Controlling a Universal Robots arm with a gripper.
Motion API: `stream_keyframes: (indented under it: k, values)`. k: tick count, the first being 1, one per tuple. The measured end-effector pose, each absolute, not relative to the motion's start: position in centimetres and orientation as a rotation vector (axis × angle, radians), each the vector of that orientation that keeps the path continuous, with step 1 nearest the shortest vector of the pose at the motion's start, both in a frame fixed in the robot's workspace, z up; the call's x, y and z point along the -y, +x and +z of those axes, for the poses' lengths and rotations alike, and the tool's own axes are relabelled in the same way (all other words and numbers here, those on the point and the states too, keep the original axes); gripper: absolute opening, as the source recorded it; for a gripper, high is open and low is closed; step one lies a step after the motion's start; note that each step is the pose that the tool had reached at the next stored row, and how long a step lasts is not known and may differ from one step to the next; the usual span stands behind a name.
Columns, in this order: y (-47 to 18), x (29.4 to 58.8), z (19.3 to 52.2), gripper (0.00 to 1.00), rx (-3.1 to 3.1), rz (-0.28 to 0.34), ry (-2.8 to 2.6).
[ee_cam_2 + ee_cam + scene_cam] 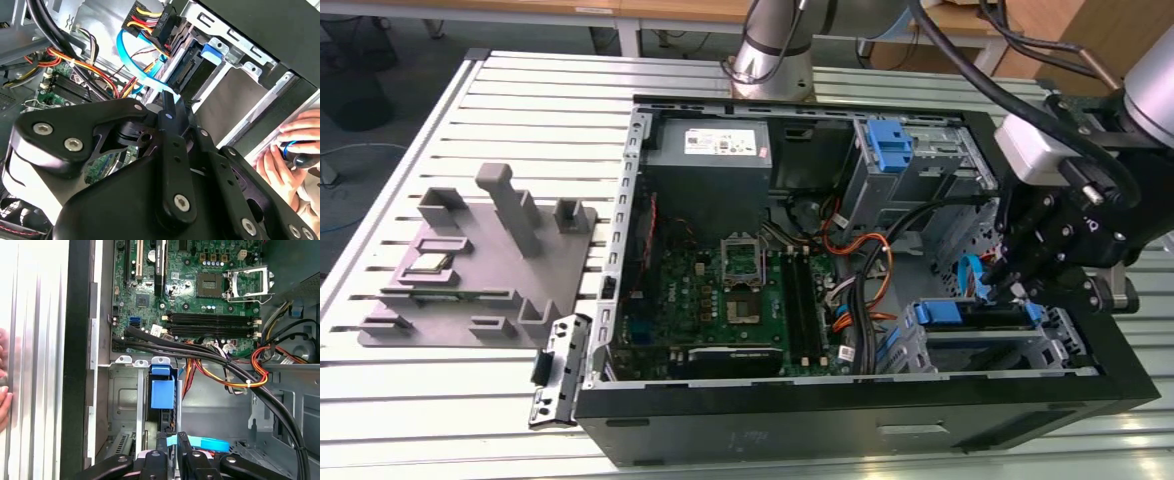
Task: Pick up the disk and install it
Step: 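Insert the first disk wire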
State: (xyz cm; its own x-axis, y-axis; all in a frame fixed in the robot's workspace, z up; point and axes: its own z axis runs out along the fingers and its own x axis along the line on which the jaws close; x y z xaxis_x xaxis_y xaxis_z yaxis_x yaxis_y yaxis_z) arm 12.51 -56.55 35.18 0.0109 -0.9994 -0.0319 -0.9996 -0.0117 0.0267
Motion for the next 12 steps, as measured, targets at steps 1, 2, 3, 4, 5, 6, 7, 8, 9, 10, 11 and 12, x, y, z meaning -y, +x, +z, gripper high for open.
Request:
stream_keyframes:
  k: [1,2,3,4,5,6,7,8,9,10,11,12]
  values:
    - [12.5,56.5,35.2,0.23,-2.206,0.065,-2.231]
    - [12.6,56.6,35.2,0.23,-2.206,0.065,-2.231]
    - [12.7,56.6,35.2,0.23,-2.206,0.065,-2.231]
    - [12.9,56.5,35.2,0.23,-2.206,0.065,-2.231]
    - [13.1,56.5,35.2,0.23,-2.206,0.065,-2.231]
    - [13.3,56.5,35.2,0.23,-2.206,0.065,-2.231]
    - [13.5,56.5,35.2,0.23,-2.206,0.065,-2.231]
    - [13.7,56.5,35.2,0.23,-2.206,0.065,-2.231]
    - [13.8,56.5,35.2,0.23,-2.206,0.065,-2.231]
    - [14.0,56.5,35.2,0.23,-2.206,0.065,-2.231]
    - [14.1,56.4,35.1,0.23,-2.206,0.065,-2.231]
    - [14.2,56.3,35.1,0.23,-2.206,0.065,-2.231]
